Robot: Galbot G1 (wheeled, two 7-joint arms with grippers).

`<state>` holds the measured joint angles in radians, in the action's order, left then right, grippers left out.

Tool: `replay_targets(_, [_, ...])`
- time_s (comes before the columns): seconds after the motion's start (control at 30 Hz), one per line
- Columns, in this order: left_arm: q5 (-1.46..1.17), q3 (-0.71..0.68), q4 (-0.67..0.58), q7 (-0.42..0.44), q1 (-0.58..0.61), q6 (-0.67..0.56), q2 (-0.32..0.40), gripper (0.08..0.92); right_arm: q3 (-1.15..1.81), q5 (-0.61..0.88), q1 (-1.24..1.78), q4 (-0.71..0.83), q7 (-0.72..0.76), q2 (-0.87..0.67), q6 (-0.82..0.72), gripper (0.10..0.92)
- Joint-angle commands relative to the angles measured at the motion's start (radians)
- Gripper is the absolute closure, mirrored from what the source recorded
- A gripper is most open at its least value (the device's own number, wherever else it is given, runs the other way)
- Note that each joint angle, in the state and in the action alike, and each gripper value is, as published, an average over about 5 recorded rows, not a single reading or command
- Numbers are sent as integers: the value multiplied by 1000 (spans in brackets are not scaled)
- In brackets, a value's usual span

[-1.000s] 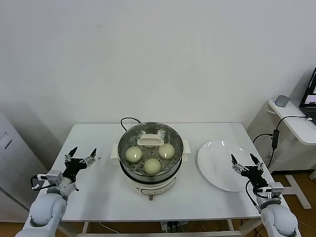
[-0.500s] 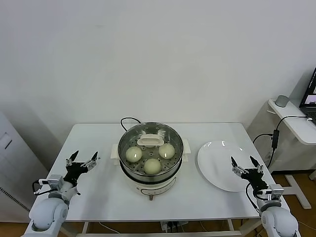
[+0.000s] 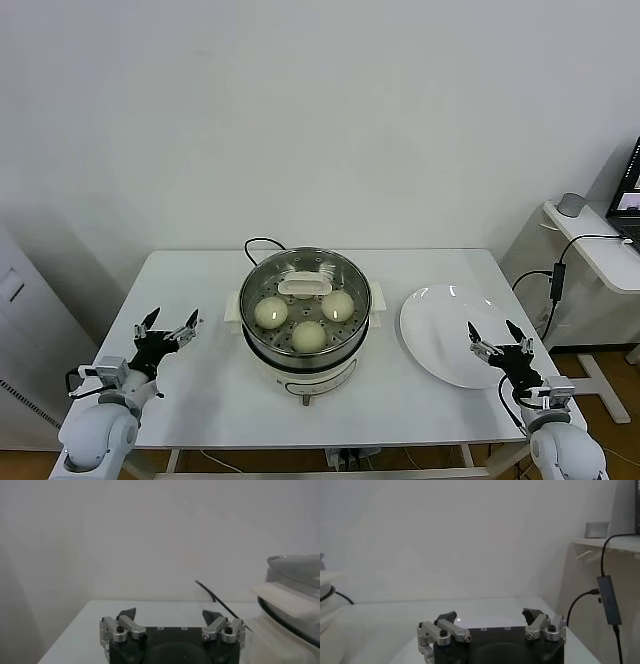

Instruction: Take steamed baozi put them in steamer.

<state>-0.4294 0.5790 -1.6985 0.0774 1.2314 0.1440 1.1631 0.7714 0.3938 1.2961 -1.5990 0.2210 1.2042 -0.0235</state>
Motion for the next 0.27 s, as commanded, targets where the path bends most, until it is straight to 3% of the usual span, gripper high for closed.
replay_targets(0.03, [-3, 0, -6, 0, 6, 1, 4, 177, 8, -4, 9, -4, 9, 0, -3, 203])
replay_targets(0.27, [-2, 0, -10, 0, 6, 3, 4, 177, 8, -3, 19, -13, 11, 0, -7, 203])
